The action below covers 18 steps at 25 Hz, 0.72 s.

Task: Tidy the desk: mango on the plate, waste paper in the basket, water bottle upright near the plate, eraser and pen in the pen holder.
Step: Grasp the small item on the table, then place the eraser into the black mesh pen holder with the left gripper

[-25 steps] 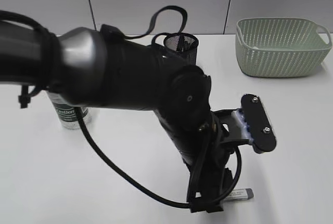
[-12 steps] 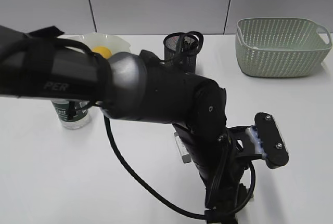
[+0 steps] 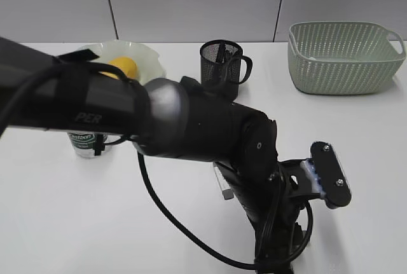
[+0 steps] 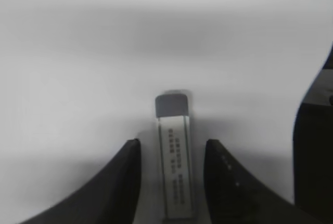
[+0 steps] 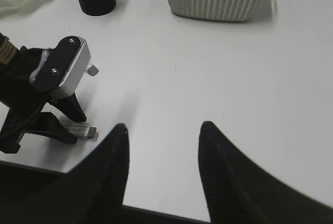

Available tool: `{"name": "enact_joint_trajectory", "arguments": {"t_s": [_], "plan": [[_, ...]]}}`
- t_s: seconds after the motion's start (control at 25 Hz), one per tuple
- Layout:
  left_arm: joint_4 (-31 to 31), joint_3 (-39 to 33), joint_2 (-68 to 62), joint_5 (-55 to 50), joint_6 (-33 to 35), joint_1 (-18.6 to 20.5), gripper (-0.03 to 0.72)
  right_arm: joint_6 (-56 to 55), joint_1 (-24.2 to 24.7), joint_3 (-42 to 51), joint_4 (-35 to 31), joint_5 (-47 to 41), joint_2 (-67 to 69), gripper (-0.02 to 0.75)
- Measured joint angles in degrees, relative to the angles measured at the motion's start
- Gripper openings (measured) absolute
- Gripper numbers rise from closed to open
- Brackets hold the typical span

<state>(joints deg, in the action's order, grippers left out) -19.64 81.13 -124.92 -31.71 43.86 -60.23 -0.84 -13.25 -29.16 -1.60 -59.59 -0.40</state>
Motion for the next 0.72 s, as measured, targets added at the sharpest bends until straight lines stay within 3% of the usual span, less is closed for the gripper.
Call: {"name": "enact_joint_trajectory", "arguments": {"t_s": [0.16, 0.32, 0.6, 0.72], "plan": [[0.01, 0.11, -0.63, -0.08, 0.10, 0.00, 0.257, 0.00, 0.00, 0.00, 0.00, 0.00, 0.00, 0.357], [-0.29, 0.11, -0.65, 0.08, 0.06, 0.00, 0.140, 0.00, 0.00, 0.00, 0.00, 0.00, 0.00, 0.357], [-6.21, -0.09, 5.23, 0.95, 0.00, 0.65, 0.142, 0.00, 0.00, 0.00, -0.04, 0.00, 0.00, 0.357], [-12.09, -2.25, 12.29, 9.55, 0.00, 2.93, 0.142, 0.00, 0.00, 0.00, -0.04, 0.00, 0.00, 0.357]]}}
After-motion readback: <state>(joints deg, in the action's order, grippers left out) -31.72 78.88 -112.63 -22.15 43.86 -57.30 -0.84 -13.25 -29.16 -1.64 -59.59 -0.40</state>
